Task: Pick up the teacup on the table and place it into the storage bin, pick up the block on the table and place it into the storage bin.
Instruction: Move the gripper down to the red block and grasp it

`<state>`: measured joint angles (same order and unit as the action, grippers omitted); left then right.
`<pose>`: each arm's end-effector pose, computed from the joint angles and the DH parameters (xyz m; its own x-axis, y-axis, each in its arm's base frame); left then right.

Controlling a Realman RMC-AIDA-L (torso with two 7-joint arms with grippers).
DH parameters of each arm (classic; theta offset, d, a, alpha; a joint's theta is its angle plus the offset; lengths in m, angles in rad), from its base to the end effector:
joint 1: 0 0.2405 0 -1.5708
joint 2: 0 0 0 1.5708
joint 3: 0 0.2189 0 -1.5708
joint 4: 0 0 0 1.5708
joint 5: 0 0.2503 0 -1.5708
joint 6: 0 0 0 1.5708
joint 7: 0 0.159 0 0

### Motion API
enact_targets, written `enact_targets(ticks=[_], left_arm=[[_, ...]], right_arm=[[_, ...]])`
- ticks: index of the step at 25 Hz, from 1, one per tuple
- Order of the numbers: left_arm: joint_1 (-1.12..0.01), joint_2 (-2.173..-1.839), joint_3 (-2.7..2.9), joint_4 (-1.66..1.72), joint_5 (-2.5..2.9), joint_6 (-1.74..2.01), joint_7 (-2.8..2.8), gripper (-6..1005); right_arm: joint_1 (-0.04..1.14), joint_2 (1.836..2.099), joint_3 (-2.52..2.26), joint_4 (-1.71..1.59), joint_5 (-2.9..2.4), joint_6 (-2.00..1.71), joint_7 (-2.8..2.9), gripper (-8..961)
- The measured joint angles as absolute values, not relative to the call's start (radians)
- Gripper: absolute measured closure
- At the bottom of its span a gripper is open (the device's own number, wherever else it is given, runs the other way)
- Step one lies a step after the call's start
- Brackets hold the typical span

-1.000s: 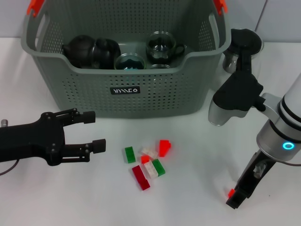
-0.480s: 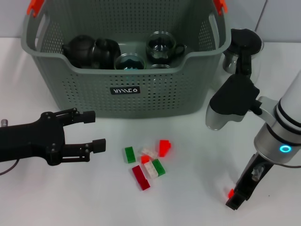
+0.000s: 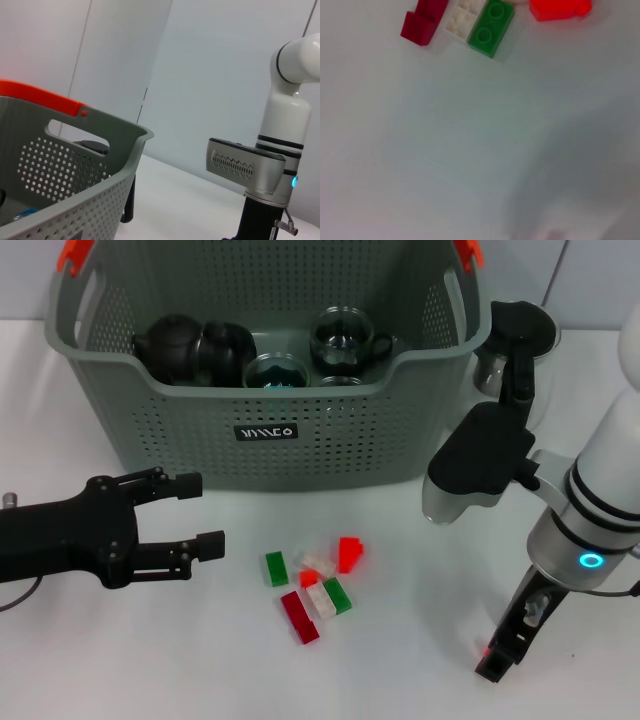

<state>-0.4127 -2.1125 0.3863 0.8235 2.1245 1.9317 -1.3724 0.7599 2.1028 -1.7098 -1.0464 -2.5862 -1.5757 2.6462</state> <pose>-0.2765 0.2857 0.0600 0.7196 0.3341 0.6088 0.4687 -0.8805 -0.0709 0.1566 0.3354 -0.0825 0.6165 -0.5459 0.5674 -0.4705 -0.8332 -0.2904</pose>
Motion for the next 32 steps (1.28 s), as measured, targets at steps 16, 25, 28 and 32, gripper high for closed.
enact_targets(ticks=[16, 25, 28, 32], left_arm=[[-0.414, -2.112, 0.385, 0.824, 2.125, 1.931, -1.368, 124], [-0.414, -2.112, 0.384, 0.824, 2.125, 1.931, -1.368, 124], [-0.415, -2.112, 0.383, 0.824, 2.125, 1.931, -1.367, 124], [-0.416, -2.112, 0.379, 0.824, 2.125, 1.931, -1.363, 126]], right_arm=[[0.761, 2.104, -1.735, -1.052, -2.612, -1.574, 2.665, 469], [0.767, 2.105, -1.736, -1.065, -2.61, -1.575, 2.671, 496], [0.771, 2.106, -1.737, -1.065, -2.611, -1.575, 2.671, 496], [0.773, 2.106, -1.74, -1.065, -2.61, -1.575, 2.671, 497]])
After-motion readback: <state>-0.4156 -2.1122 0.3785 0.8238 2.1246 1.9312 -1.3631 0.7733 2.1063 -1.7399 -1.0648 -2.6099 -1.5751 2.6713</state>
